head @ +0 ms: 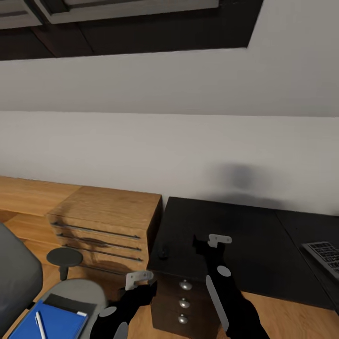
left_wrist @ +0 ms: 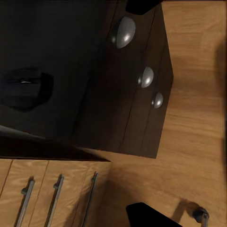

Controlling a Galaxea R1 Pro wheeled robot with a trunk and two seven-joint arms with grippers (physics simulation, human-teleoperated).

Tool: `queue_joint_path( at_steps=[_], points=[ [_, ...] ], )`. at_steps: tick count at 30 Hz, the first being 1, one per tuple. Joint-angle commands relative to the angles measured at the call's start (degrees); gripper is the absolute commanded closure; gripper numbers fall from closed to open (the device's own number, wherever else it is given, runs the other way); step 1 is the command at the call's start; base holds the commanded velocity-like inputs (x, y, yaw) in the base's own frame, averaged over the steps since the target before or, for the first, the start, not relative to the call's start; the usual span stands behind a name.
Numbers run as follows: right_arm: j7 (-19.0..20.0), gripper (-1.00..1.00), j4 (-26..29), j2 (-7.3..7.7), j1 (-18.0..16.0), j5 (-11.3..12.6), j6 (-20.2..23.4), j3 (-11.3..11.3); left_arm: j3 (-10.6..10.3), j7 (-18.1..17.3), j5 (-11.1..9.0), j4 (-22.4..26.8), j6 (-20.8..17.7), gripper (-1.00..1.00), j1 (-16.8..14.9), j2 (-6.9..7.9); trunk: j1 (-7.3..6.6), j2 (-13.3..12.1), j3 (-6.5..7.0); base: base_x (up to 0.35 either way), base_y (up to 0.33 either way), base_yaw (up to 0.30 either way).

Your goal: In the bedroom, organize the workspace by keeping the computer under the desk, ensuring the monitor is on the desk, placing the keyboard on the desk next to the monitor, placing the mouse on the desk next to the keyboard, moving the folder from the swivel chair onto the desk next to the mouse, stacking the notebook on top of the folder with the pen on top of the notebook, and positioning the swivel chair next to the desk.

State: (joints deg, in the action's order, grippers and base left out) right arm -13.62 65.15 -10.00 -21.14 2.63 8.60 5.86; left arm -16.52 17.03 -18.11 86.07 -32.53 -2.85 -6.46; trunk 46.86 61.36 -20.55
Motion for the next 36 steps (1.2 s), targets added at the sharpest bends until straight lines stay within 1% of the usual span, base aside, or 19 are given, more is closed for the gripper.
queue_joint_path(
  at_steps=[1, 25, 32, 36],
  points=[
    [-0.4, -1.00, 0.1, 0.00, 0.0, 0.3, 0.3, 0.1, -0.1, 0.5, -0.6, 0.0, -0.2, -1.00, 0.0, 0.00, 0.01, 0.0, -0.07, 0.000, 0.000, -0.268],
    [-0.4, -1.00, 0.0, 0.00, 0.0, 0.2, 0.2, 0.2, -0.4, 0.5, -0.6, -0.5, -0.2, -1.00, -0.1, 0.00, 0.01, 0.0, -0.07, 0.000, 0.000, -0.266],
    [-0.4, -1.00, 0.0, 0.00, 0.0, 0.2, 0.2, 0.2, -0.4, 0.6, -0.5, -0.5, -0.2, -1.00, -0.1, 0.04, 0.01, 0.0, -0.07, 0.009, 0.000, -0.084],
    [-0.4, -1.00, -0.1, 0.00, 0.0, 0.2, 0.2, 0.2, -0.4, 0.6, -0.5, -0.5, -0.2, -1.00, -0.1, 0.06, 0.01, 0.0, -0.07, 0.226, 0.000, -0.004]
  ],
)
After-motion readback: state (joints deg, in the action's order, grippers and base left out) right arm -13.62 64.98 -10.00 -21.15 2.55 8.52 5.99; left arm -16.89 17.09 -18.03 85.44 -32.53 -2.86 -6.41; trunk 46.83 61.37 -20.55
